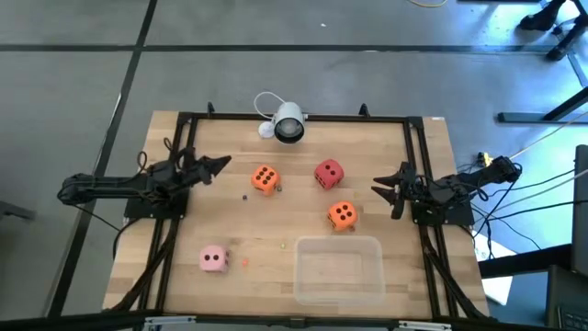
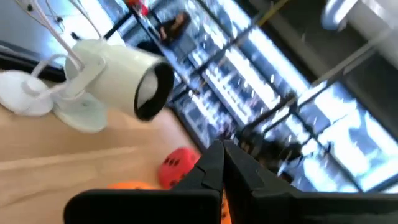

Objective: Pick & Place Dice
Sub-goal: Put the yellow small die into the transparent bin

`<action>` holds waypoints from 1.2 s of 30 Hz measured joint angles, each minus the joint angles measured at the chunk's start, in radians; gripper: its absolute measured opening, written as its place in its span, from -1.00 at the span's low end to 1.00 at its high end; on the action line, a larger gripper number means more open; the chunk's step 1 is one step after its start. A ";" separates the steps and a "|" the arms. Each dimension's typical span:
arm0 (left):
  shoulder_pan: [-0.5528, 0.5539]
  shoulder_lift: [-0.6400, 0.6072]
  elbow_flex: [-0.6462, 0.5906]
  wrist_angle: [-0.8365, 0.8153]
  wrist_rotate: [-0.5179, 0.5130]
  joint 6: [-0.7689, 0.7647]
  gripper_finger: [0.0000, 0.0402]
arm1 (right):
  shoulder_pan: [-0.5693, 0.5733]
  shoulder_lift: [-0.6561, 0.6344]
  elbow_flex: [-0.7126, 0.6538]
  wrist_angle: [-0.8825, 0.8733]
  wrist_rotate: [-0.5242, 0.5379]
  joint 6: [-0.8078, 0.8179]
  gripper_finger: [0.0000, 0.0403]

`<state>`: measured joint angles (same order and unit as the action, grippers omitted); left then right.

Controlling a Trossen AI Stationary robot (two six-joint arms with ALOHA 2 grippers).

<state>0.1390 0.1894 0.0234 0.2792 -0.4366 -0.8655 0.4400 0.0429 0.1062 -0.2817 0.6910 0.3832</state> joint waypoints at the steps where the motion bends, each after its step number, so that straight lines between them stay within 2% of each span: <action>1: 0.000 0.000 0.000 0.013 -0.021 -0.002 -0.98 | 0.000 0.000 0.000 0.001 0.000 0.000 -0.24; 4: 0.000 0.000 0.000 0.021 -0.064 -0.005 -0.98 | 0.000 0.000 0.000 0.021 -0.001 0.027 -0.24; 8: 0.000 0.000 0.000 0.037 -0.102 -0.012 -0.98 | 0.000 0.000 0.000 0.089 0.004 0.191 -0.24; 13: 0.000 0.000 0.000 0.039 -0.202 0.030 -0.98 | 0.000 0.000 0.000 0.159 0.085 0.231 -0.24; 15: 0.000 0.000 0.000 0.043 -0.249 0.031 -0.98 | 0.000 0.000 0.000 0.206 0.130 0.208 -0.24; 20: 0.000 0.000 0.000 0.065 -0.323 -0.004 -0.98 | 0.000 0.000 0.022 0.298 0.167 -0.006 -0.24; 23: 0.000 0.000 0.000 0.063 -0.254 -0.002 -0.98 | 0.000 0.000 0.072 0.301 0.219 -0.085 -0.24; 29: 0.000 0.000 0.000 0.111 -0.150 0.071 -0.98 | 0.000 0.052 0.217 0.288 0.213 -0.255 -0.24; 32: 0.000 0.000 0.015 0.157 -0.061 0.182 -0.97 | 0.000 0.134 0.309 0.209 0.243 -0.329 -0.24; 36: 0.000 0.017 0.104 0.128 0.014 0.289 -0.90 | 0.000 0.302 0.457 0.049 0.290 -0.375 -0.24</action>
<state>0.1390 0.2064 0.1274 0.4069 -0.4223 -0.5764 0.4398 0.3453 0.5631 -0.2330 0.9812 0.0078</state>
